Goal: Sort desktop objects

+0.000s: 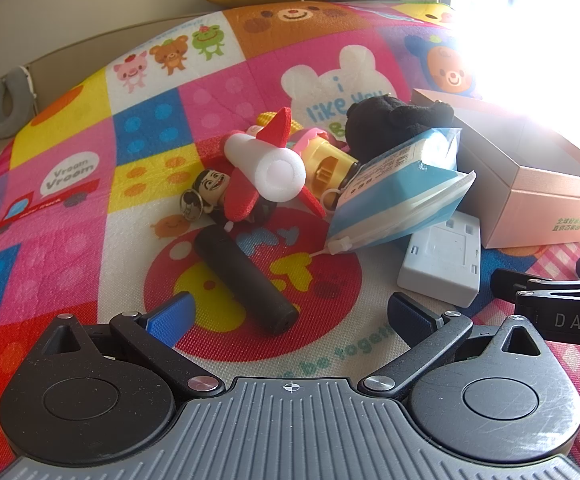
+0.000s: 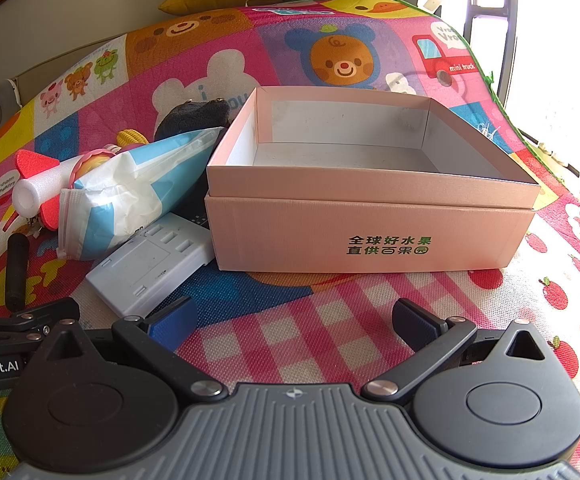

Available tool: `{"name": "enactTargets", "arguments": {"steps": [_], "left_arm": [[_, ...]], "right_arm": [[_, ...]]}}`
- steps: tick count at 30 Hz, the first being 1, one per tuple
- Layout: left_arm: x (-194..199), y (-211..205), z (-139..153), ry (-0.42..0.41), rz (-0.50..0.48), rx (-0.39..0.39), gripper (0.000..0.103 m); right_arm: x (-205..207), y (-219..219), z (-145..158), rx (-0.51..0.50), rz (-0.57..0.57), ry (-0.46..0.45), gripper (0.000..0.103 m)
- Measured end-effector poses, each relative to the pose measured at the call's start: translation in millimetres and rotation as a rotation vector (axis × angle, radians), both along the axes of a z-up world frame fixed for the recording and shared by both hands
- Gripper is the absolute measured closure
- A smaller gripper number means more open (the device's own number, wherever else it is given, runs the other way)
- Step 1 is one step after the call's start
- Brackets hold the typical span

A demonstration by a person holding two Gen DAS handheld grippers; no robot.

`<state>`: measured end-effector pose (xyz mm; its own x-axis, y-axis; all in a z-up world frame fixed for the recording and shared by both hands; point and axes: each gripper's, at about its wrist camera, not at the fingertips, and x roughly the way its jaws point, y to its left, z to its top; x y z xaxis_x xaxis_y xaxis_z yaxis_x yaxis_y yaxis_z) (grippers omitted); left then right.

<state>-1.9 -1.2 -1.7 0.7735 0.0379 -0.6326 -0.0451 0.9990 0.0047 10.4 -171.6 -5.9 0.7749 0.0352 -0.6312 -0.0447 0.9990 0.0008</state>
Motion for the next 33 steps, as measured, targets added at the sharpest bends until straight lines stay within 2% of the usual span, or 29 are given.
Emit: {"name": "enactTargets", "arguments": {"steps": [17, 21, 23, 29, 33], "left_arm": [[0, 0, 0, 0.000, -0.001, 0.000, 0.000], [0, 0, 0, 0.000, -0.001, -0.001, 0.000], [0, 0, 0, 0.000, -0.001, 0.001, 0.000], [-1, 0, 0, 0.000, -0.002, 0.002, 0.000], [-1, 0, 0, 0.000, -0.002, 0.002, 0.000]], "right_arm": [[-2, 2, 0, -0.003, 0.002, 0.001, 0.000], [2, 2, -2, 0.006, 0.023, 0.002, 0.000], [-2, -3, -1, 0.008, 0.066, 0.032, 0.000], [-61, -19, 7, -0.008, 0.124, 0.083, 0.000], [-102, -31, 7, -0.016, 0.178, 0.077, 0.000]]}}
